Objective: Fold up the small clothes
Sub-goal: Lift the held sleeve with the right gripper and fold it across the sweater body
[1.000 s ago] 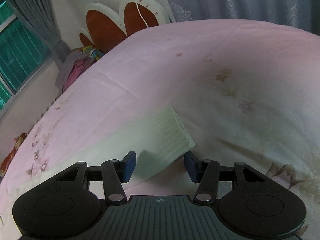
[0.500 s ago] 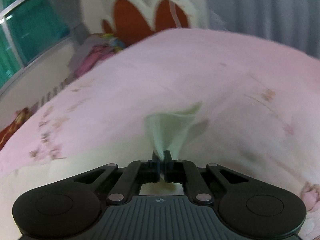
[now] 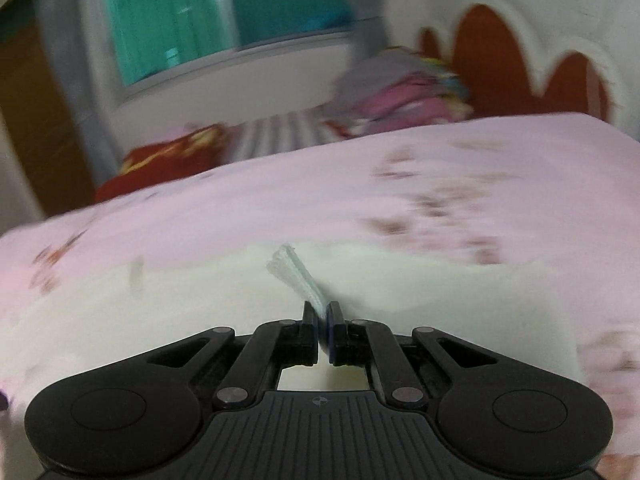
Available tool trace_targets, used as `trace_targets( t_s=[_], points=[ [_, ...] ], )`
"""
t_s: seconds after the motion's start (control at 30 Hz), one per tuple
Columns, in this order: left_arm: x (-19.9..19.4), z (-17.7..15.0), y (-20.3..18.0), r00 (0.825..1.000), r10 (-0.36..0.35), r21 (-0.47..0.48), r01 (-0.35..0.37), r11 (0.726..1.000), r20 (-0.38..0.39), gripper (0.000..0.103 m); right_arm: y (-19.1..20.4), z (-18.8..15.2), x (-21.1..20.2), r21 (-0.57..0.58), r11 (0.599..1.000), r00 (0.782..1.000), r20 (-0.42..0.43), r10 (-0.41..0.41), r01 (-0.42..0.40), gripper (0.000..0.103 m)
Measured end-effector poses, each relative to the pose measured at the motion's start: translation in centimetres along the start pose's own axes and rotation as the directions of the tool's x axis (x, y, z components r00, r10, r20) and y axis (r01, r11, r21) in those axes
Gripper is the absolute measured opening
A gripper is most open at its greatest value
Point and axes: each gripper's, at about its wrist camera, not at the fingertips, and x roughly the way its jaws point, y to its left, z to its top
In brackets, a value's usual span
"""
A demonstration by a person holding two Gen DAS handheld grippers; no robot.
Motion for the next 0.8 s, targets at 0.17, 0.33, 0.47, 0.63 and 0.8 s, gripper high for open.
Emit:
trace_targets(
  t_s=[0.17, 0.33, 0.47, 0.63, 0.8],
  points=[
    [-1.2, -0.6, 3.3, 1.000, 0.001, -0.037, 0.000, 0.999, 0.022, 0.095, 7.8, -2.1, 2.7, -0.116, 0.990, 0.997, -0.035, 0.074, -0.078, 0.005],
    [-1.2, -0.6, 5.1, 1.000, -0.002, -0.068, 0.004, 0.998, 0.025, 0.094, 12.5, -3.9, 4.9, -0.178, 0.973, 0.987, -0.083, 0.137, -0.150, 0.005],
    [-1.0, -0.1, 4.9, 0.999, -0.027, -0.066, 0.029, 0.997, 0.027, 0.094, 15.1, -5.7, 6.8, -0.253, 0.957, 0.986, -0.112, 0.120, -0.145, 0.014],
    [0.3, 1.0, 2.0, 0.991, -0.127, -0.063, 0.130, 0.990, 0.046, 0.085, 14.8, -6.6, 4.1, -0.326, 0.937, 0.992, -0.017, 0.128, -0.126, 0.088],
    [4.5, 1.9, -3.1, 0.964, -0.267, -0.062, 0.265, 0.962, -0.018, 0.064, 8.8, -6.6, 2.4, -0.141, 0.979, 0.987, -0.082, 0.136, -0.146, 0.039]
  ],
)
